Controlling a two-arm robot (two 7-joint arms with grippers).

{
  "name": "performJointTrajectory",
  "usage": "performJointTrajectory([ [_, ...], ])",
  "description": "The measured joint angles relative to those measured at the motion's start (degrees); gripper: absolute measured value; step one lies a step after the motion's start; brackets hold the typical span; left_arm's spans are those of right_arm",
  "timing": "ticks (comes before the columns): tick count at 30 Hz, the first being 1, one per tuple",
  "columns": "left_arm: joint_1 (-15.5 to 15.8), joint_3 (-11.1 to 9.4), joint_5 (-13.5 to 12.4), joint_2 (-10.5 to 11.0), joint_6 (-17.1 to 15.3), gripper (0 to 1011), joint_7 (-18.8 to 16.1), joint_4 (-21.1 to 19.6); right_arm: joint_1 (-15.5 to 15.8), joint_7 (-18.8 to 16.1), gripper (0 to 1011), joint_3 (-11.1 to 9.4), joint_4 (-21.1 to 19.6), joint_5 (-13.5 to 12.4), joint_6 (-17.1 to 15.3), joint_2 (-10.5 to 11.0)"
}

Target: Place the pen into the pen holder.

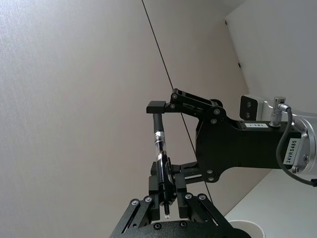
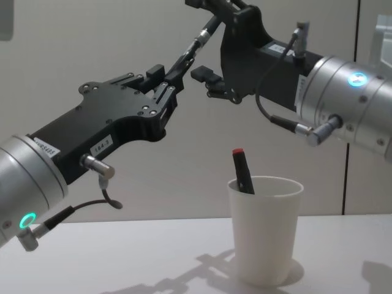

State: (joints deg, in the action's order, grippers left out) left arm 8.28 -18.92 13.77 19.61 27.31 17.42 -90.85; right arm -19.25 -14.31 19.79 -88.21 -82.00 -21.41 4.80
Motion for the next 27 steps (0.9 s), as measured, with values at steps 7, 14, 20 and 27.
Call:
performJointTrajectory([
  [7, 0.0, 0.0, 0.0, 0.0, 0.0, 186, 0.0, 0.0, -0.82, -0.68, 1001, 0.45, 0.55, 1.91, -0.27, 0.15],
  [14, 0.0, 0.0, 0.0, 0.0, 0.0, 186, 0.0, 0.0, -1.48, -1.13, 1001, 0.76, 0.99, 3.11, -0.31, 0.23],
  [20, 0.0, 0.0, 0.0, 0.0, 0.0, 186, 0.0, 0.0, -1.84, -1.4, 967, 0.92, 1.24, 3.79, -0.28, 0.26],
  [27, 0.0, 0.0, 0.0, 0.0, 0.0, 186, 0.0, 0.0, -2.08, -1.53, 794, 1.05, 1.4, 4.22, -0.24, 0.3],
])
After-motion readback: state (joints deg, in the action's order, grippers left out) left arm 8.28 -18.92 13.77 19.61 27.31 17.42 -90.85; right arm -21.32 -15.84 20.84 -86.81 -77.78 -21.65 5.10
